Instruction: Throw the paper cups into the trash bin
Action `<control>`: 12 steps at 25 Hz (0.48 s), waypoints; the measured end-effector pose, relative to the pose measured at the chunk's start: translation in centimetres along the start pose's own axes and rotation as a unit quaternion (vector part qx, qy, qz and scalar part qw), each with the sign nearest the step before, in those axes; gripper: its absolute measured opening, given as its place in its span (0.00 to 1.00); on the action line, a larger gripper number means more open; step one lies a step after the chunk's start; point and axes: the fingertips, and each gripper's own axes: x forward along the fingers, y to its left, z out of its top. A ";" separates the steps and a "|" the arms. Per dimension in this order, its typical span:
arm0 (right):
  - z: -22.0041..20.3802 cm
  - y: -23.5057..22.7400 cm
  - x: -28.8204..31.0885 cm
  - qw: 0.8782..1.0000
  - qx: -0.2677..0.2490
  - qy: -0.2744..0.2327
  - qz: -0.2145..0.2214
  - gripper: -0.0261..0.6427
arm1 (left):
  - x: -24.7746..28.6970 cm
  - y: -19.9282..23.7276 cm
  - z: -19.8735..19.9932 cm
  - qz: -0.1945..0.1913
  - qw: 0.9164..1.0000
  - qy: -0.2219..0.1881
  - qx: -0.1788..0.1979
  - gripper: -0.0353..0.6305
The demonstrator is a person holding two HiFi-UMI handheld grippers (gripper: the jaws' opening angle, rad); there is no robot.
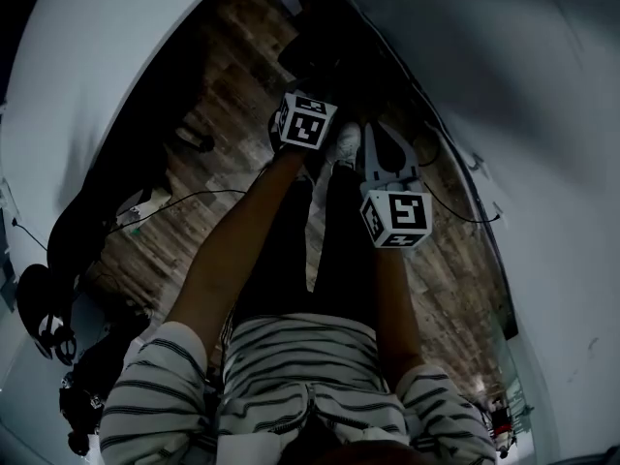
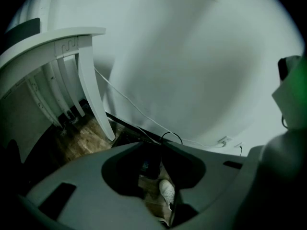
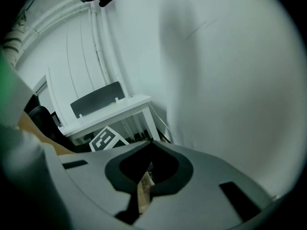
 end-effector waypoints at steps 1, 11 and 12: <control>0.2 0.3 -0.2 1.000 -0.002 -0.001 0.000 0.05 | -0.7 -0.1 0.2 0.000 1.000 -0.003 -0.001 0.24; 3.5 3.7 -1.5 0.999 -0.031 -0.012 0.009 0.05 | -7.3 0.1 1.9 0.002 0.999 -0.039 -0.011 0.21; 3.9 3.9 -1.7 0.999 -0.033 -0.013 0.011 0.05 | -7.9 0.1 2.1 0.003 0.999 -0.044 -0.012 0.20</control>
